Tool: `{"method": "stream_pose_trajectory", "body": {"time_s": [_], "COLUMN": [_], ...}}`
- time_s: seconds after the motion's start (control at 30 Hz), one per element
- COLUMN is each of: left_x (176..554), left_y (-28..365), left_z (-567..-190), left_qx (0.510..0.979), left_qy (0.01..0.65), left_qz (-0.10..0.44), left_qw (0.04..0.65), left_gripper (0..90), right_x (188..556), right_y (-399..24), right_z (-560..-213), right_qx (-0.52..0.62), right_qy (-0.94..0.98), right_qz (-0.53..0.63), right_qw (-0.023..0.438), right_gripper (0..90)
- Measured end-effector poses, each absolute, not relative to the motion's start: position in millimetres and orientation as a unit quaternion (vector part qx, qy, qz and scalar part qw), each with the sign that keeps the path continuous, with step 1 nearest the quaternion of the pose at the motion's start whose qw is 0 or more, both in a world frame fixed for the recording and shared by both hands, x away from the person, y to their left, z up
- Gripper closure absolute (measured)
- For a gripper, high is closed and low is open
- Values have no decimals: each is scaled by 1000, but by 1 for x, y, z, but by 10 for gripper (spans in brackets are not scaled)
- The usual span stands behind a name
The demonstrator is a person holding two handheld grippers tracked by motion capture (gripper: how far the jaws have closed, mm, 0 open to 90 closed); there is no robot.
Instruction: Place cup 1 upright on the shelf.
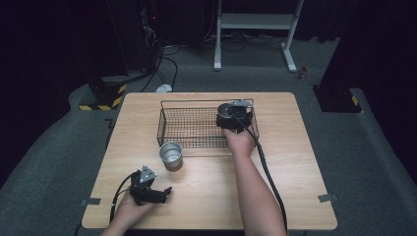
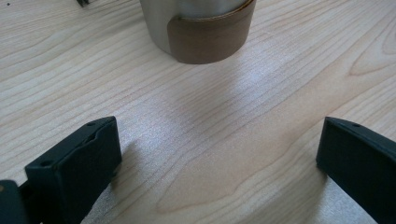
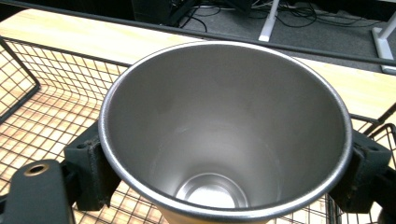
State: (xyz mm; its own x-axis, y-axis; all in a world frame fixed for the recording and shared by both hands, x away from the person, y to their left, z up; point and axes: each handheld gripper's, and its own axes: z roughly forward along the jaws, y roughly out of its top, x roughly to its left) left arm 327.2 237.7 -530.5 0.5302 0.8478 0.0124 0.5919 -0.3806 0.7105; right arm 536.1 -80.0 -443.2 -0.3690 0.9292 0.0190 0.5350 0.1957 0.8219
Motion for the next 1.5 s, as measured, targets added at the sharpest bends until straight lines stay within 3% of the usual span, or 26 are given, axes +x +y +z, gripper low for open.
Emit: {"method": "stream_pose_trajectory", "body": {"time_s": [1.5], "left_x": [326], "left_y": [237], "left_z": [-531], "left_qx": [808], "left_qy": [446], "left_qz": [188], "left_qw": [335], "left_gripper": [3], "right_x": [533], "right_y": [-78], "right_z": [-458], "right_qx": [502], "right_qy": [751], "right_qz": [355], "right_qw": [243], "right_gripper": [135]}}
